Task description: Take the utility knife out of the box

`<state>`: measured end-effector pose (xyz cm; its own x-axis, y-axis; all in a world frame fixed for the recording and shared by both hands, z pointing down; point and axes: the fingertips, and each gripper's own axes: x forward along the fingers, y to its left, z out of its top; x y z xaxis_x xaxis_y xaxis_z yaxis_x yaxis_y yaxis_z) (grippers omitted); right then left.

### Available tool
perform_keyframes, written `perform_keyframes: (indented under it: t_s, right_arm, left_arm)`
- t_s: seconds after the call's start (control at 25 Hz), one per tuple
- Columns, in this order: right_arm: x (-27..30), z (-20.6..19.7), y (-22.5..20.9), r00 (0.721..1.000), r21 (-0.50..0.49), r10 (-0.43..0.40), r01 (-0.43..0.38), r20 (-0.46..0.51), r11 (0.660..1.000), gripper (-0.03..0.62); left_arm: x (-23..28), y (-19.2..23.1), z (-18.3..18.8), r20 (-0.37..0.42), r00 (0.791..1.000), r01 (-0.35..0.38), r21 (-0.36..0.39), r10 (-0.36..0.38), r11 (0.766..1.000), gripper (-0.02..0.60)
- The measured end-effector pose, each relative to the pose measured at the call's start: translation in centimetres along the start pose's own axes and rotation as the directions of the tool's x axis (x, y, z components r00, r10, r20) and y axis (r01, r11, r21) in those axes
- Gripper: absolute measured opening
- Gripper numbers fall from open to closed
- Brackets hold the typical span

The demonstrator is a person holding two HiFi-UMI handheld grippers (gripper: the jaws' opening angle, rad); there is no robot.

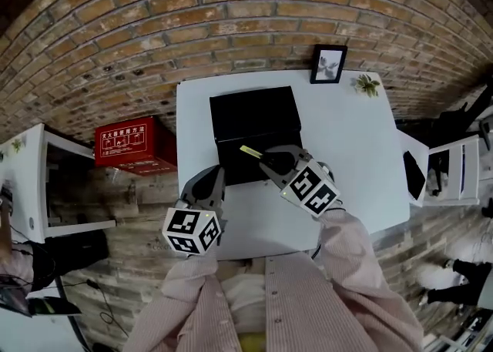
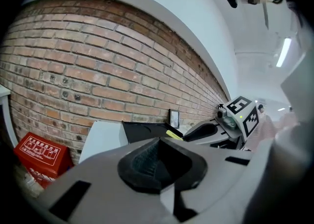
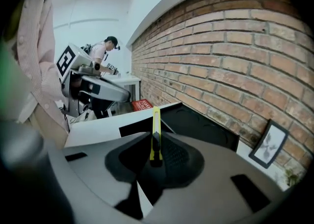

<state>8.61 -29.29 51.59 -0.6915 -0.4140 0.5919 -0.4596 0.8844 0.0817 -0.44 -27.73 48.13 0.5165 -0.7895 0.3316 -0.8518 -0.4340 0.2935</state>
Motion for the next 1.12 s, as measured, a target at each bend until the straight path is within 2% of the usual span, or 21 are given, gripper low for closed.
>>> perform_keyframes:
  t_s: [0.2,0.44,0.72,1.12]
  right_arm:
    - [-2.1,1.3,-0.1,0.991,0.106,-0.066,0.054,0.115,0.993,0.067]
    - [-4.9,3.1,-0.5,0.95,0.261,-0.155,0.083,0.272,0.962,0.067]
    - [-8.3,5.1,-1.2,0.877,0.379,-0.248,0.083,0.412,0.922,0.067]
    - [-12.7,6.7,-2.7,0.764,0.479,-0.379,0.105,0.523,0.872,0.067]
  left_arm:
    - [-1.1,-0.5,1.6,0.046,0.999,-0.009,0.044,0.007,0.999,-0.008]
    - [-2.3,-1.0,3.8,0.101,0.995,-0.017,0.089,0.008,0.996,-0.008]
    - [-3.5,-1.0,6.1,0.162,0.987,-0.033,0.121,0.013,0.992,-0.008]
    - [-5.3,-0.7,9.6,0.257,0.965,-0.084,0.155,0.042,0.984,-0.008]
